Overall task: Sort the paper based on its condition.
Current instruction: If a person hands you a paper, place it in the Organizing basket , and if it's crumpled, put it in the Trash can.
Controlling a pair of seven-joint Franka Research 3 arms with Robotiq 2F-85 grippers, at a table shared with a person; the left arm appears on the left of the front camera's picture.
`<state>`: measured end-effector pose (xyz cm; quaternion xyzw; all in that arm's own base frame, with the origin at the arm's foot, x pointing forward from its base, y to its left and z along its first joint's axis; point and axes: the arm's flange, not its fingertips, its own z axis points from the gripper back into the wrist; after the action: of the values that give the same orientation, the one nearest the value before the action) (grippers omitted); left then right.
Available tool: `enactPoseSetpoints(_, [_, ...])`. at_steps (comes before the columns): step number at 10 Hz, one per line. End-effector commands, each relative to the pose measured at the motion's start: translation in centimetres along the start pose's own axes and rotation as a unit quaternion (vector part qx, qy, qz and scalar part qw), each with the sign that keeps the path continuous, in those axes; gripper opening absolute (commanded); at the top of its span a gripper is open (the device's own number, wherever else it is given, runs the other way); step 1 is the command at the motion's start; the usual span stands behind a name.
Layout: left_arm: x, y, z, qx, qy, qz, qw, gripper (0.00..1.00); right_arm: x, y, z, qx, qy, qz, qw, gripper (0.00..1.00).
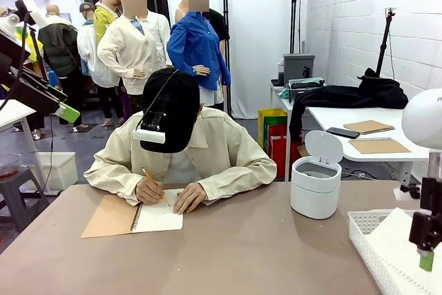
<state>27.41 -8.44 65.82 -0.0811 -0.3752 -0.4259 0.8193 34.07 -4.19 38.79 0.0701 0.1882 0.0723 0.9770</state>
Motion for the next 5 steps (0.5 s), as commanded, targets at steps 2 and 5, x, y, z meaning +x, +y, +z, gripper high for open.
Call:
enactPoseSetpoints(2, [0.0, 0.1, 0.0, 0.001, 0.000, 0.001, 1.000, 1.00, 0.0, 0.7, 4.5, 0.002, -0.083, 0.046, 0.995, 1.00])
enactPoseSetpoints(5, [0.0, 0.1, 0.0, 0.001, 0.000, 0.001, 1.000, 1.00, 0.0, 0.6, 5.5, -0.008, -0.104, 0.045, 0.993, 1.00])
